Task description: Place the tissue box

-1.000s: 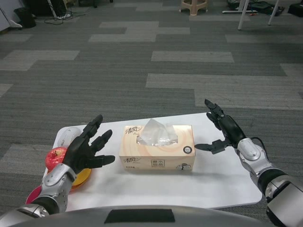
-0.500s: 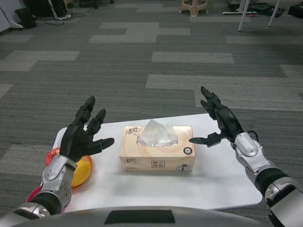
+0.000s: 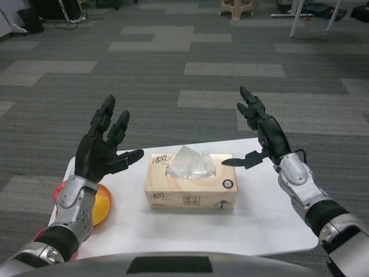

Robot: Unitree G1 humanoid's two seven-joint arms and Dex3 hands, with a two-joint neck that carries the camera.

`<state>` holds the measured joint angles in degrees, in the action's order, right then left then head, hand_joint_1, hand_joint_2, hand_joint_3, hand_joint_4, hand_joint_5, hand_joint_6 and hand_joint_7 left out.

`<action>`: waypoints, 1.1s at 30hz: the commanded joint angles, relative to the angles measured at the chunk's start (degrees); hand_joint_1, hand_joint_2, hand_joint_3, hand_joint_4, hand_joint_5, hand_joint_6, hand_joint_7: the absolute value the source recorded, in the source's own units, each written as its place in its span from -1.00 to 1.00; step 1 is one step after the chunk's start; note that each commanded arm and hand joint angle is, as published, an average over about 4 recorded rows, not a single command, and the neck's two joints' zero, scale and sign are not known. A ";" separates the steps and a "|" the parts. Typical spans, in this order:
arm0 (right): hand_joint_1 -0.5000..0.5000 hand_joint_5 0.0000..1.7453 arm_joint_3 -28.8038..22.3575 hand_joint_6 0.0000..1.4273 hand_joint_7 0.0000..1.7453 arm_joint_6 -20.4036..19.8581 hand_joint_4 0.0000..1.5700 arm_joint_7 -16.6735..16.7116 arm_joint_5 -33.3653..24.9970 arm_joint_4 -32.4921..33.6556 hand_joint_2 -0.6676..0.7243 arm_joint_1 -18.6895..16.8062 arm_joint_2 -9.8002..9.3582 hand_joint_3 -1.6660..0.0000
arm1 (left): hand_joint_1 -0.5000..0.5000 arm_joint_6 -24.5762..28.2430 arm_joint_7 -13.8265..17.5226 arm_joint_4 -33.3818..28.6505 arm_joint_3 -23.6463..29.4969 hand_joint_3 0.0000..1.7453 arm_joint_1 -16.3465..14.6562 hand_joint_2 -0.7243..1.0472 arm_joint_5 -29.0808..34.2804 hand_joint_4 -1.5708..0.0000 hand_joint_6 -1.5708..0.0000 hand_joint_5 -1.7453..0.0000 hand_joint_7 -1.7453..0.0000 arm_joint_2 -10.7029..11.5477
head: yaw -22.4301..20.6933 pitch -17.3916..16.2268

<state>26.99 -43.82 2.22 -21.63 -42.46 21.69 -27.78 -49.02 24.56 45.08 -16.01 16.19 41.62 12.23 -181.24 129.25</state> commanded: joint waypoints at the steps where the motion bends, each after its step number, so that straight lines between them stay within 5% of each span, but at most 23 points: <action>1: -0.42 -1.00 -1.01 -1.00 -1.00 -0.74 -1.00 0.90 -0.35 1.54 0.07 -0.16 -0.39 0.52 | 1.00 -0.90 -0.79 -1.92 -0.30 -0.90 1.39 1.00 0.13 0.90 1.00 1.00 1.00 1.00 | 0.06 0.31; 33: -0.33 -1.00 -3.23 -1.00 -1.00 -0.74 -1.00 1.91 -0.35 4.05 0.09 1.20 -2.28 0.62 | 1.00 -0.37 -2.76 -3.20 -1.83 -0.90 7.03 1.00 0.07 0.90 1.00 1.00 1.00 -0.04 | -1.00 3.19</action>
<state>24.14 -44.16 3.86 -21.64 -38.57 21.73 -29.60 -49.19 22.12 41.22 -17.98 22.16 41.69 12.01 -182.29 132.30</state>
